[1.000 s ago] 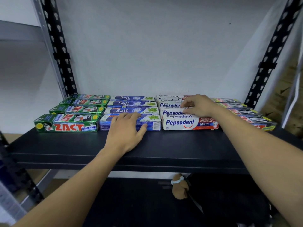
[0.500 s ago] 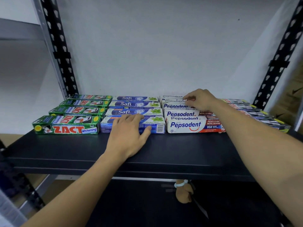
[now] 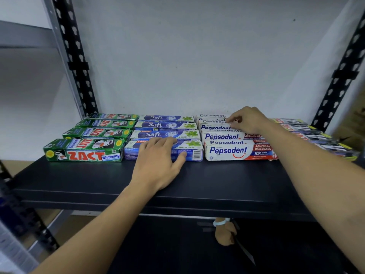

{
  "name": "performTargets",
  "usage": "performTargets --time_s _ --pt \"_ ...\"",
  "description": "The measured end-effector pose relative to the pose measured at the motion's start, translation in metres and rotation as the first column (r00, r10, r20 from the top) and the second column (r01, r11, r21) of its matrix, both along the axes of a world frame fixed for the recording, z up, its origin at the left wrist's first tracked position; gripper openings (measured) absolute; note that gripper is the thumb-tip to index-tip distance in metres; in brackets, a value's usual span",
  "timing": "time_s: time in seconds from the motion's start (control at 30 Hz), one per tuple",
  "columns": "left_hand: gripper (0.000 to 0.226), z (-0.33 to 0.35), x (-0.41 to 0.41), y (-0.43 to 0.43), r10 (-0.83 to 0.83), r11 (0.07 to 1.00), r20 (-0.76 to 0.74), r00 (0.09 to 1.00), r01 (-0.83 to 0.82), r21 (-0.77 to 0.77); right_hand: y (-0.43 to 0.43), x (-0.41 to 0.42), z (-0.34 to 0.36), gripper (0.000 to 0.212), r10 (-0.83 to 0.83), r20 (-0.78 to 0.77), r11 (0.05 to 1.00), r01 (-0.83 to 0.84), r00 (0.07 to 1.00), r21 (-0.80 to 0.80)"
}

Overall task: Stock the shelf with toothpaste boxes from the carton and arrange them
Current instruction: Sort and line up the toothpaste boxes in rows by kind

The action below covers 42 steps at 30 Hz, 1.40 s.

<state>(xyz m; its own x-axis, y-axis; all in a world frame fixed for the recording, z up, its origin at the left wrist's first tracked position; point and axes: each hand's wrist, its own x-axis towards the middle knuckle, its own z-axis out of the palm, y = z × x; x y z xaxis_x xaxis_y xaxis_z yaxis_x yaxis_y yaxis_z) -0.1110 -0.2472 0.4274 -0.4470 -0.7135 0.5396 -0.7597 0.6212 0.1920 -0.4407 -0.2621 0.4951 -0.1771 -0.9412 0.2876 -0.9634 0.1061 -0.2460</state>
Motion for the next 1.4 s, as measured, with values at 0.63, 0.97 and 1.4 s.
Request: performTargets --time_s 0.63,0.97,1.4 --pt "0.046 0.000 0.000 0.000 0.004 1.000 0.011 1.000 -0.004 0.014 -0.002 0.027 0.008 0.031 0.071 0.093 0.989 -0.059 0.993 -0.134" --pt "0.046 0.001 0.000 0.000 0.010 1.000 0.013 1.000 -0.010 0.015 -0.042 0.093 -0.002 0.015 0.204 0.038 0.977 -0.201 0.978 -0.065" --pt "0.047 0.000 -0.001 -0.003 0.001 1.000 0.018 1.000 -0.002 0.009 -0.049 0.095 -0.003 0.016 0.183 0.009 0.983 -0.183 0.983 -0.030"
